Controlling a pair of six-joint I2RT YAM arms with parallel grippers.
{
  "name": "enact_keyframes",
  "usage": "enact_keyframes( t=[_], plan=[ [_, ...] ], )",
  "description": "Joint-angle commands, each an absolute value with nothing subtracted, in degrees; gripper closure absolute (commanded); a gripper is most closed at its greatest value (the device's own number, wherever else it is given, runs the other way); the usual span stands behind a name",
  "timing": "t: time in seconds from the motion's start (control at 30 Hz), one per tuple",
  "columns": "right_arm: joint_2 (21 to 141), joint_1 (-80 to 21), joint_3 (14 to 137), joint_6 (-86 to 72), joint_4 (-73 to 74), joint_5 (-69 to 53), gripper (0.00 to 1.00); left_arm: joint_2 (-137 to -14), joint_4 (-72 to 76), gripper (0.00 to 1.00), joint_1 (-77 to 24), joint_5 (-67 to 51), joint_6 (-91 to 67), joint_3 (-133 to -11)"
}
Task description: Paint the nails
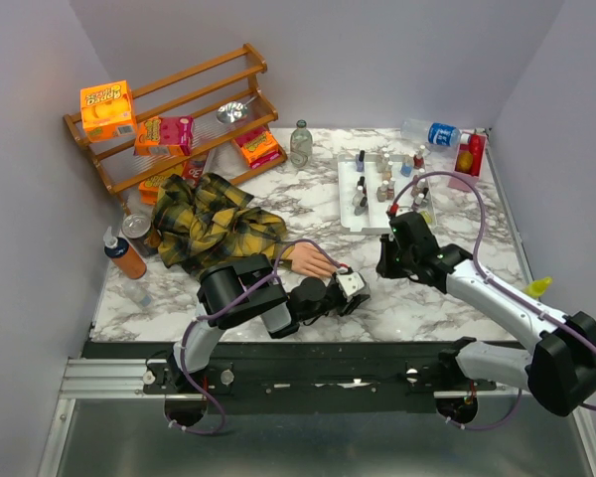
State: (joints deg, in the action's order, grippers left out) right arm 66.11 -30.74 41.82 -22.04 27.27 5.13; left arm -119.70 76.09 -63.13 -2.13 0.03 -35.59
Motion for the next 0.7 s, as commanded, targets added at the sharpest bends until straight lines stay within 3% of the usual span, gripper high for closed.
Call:
enact_keyframes(
  t=[0.0,0.4,0.53,0.67],
  plan=[
    [67.67,-30.59,42.8,-21.62,27.95,7.39,0.99,-120.67,78.4,1.0,-63.63,-0.88,1.05,-36.3],
    [68.03,-31.38,42.19,-21.09,26.89,5.02,0.99,-120.94,78.57,0.94,-63.72,-0.62,0.88,-36.3],
    [68.2,-31.9,41.92,-21.36,26.54,4.39,0.99,-120.94,78.75,0.87,-63.72,-0.44,0.88,-36.12],
    [67.85,-31.9,42.01,-21.36,26.72,5.01,0.99,-120.94,78.93,0.72,-63.72,-0.44,0.88,-36.04]
  ],
)
